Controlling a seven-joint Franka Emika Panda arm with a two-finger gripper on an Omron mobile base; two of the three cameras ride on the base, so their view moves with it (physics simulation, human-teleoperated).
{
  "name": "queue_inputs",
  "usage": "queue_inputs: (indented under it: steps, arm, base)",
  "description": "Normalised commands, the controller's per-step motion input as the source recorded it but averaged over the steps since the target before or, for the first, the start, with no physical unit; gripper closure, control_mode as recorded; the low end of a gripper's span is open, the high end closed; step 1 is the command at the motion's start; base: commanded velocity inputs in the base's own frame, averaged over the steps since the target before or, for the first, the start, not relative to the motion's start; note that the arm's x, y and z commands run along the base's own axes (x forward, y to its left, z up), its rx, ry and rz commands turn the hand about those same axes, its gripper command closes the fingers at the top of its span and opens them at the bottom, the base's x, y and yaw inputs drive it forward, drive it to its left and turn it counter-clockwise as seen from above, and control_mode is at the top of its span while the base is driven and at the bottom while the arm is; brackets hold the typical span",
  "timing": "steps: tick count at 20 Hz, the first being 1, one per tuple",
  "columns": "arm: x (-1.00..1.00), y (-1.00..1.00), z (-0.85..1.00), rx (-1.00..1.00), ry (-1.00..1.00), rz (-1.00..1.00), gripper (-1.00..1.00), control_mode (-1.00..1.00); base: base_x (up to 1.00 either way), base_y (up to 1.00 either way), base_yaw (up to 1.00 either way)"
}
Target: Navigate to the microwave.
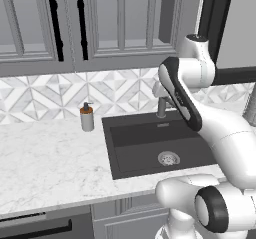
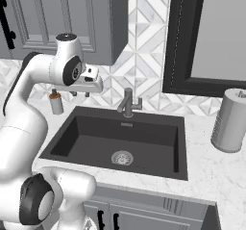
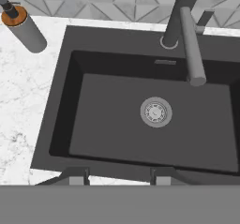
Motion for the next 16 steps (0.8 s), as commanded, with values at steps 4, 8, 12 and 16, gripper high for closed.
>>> queue_inputs:
  steps: [4, 8, 12, 16]
  arm:
    - [-0.22, 0.00, 0.01, 0.00, 0.00, 0.00, -1.00, -1.00]
    - [-0.73, 0.00, 0.01, 0.00, 0.00, 0.01, -1.00, -1.00]
    - [-0.39, 0.00, 0.00, 0.00, 0.00, 0.02, -1.00, -1.00]
    - [-0.04, 0.00, 0.00, 0.00, 0.00, 0.00, -1.00, -1.00]
  base:
    - [0.00, 0.00, 0.00]
    - [0.00, 0.00, 0.00]
    - [0.00, 0.00, 0.00]
    - [0.00, 0.00, 0.00]
